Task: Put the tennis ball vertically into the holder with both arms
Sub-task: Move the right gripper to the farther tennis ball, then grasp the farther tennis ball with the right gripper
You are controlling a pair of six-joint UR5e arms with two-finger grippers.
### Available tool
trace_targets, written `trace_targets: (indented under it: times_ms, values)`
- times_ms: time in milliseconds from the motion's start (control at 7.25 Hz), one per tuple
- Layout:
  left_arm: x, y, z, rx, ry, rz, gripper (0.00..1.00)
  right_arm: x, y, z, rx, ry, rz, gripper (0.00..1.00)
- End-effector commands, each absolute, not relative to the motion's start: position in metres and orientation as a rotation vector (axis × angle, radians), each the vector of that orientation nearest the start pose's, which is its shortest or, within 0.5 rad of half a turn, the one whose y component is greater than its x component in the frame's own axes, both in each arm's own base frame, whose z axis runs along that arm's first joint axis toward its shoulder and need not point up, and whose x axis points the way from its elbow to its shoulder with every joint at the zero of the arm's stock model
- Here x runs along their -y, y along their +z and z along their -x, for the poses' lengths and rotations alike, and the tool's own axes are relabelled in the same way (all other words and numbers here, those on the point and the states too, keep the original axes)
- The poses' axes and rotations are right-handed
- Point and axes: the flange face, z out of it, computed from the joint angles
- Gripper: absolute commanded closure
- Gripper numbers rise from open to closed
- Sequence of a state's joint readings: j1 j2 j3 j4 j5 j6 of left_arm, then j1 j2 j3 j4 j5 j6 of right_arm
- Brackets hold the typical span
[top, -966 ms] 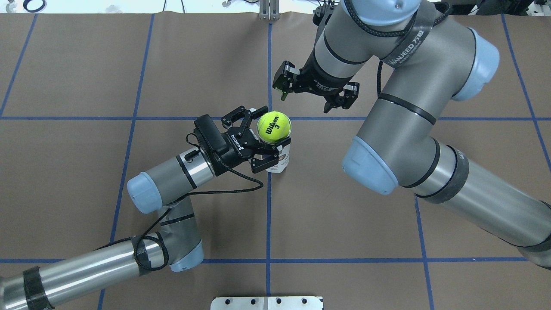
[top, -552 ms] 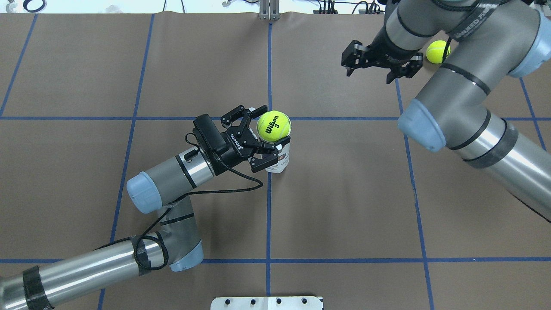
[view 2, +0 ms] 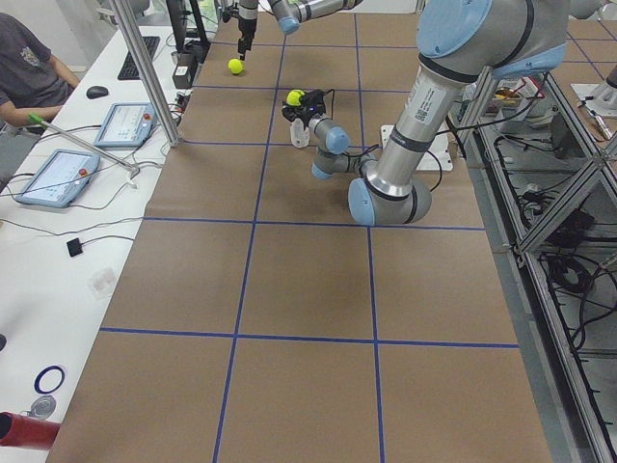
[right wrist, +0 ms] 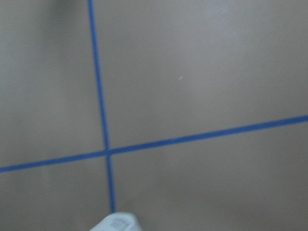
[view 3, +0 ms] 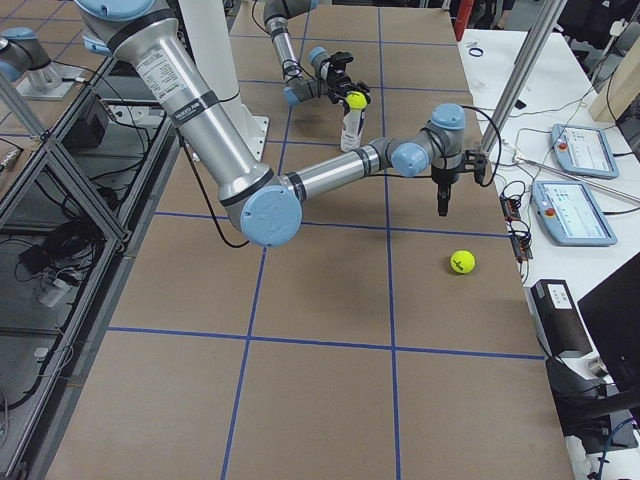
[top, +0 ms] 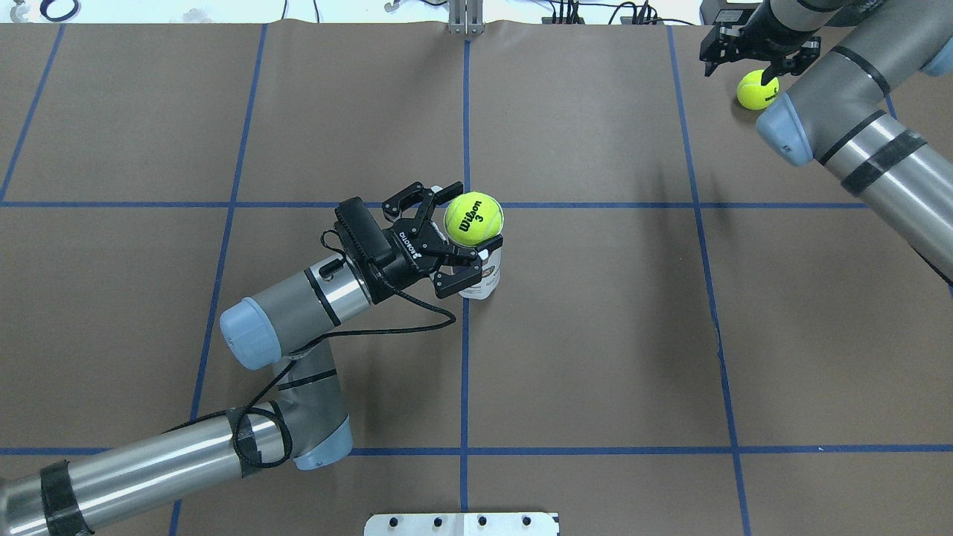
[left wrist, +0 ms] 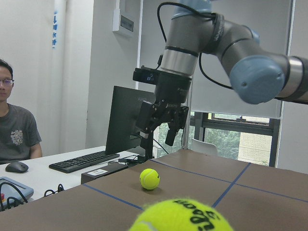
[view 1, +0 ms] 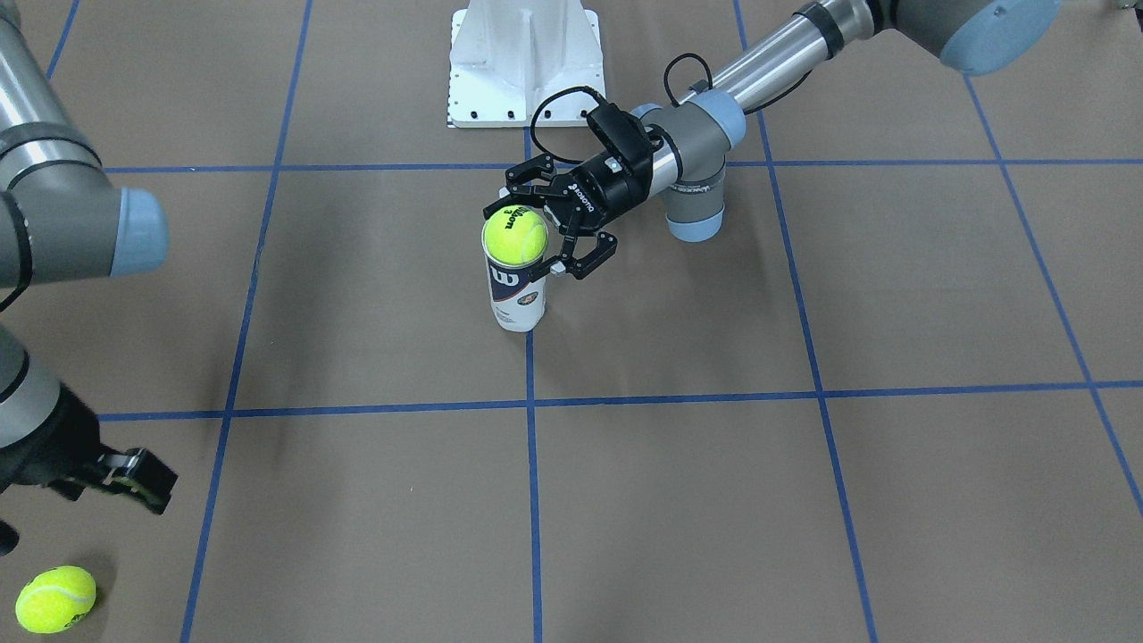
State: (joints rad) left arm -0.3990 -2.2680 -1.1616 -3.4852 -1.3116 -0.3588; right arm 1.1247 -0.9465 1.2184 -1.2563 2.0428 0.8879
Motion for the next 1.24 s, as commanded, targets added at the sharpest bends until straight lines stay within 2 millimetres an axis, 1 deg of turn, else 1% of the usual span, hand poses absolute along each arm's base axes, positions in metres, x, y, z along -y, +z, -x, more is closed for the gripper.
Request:
trace_targets:
  times_ms: [0,138,276,414,552,690,828,966,1103]
  values:
    - [0.406,0.241,-0.553,-1.405,0.177,-1.670,0.01,0.764,0.489,0.240,0.599,0.302,-0.253,0.07]
    - [0.406,0.241,-0.553,-1.403,0.171,-1.672,0.01,0.770,0.505,0.242,0.594,0.315,-0.277,0.06]
    - [0.406,0.241,-0.553,-1.402,0.170,-1.672,0.01,0.775,0.495,0.247,0.599,0.375,-0.281,0.04]
    - [0.406,0.242,-0.553,-1.401,0.170,-1.671,0.01,0.771,0.500,0.257,0.612,0.382,-0.283,0.04]
    - [0.406,0.242,-0.552,-1.402,0.170,-1.672,0.01,0.767,0.520,0.268,0.616,0.369,-0.296,0.04]
    - [0.406,0.242,-0.552,-1.406,0.168,-1.675,0.01,0.762,0.531,0.281,0.604,0.358,-0.296,0.04]
    - [0.406,0.242,-0.552,-1.406,0.168,-1.675,0.01,0.761,0.541,0.282,0.568,0.366,-0.309,0.04]
    - [0.406,0.242,-0.552,-1.406,0.168,-1.675,0.01,0.761,0.545,0.286,0.548,0.368,-0.315,0.05]
    - [0.406,0.241,-0.552,-1.407,0.167,-1.676,0.01,0.761,0.544,0.287,0.547,0.367,-0.315,0.09]
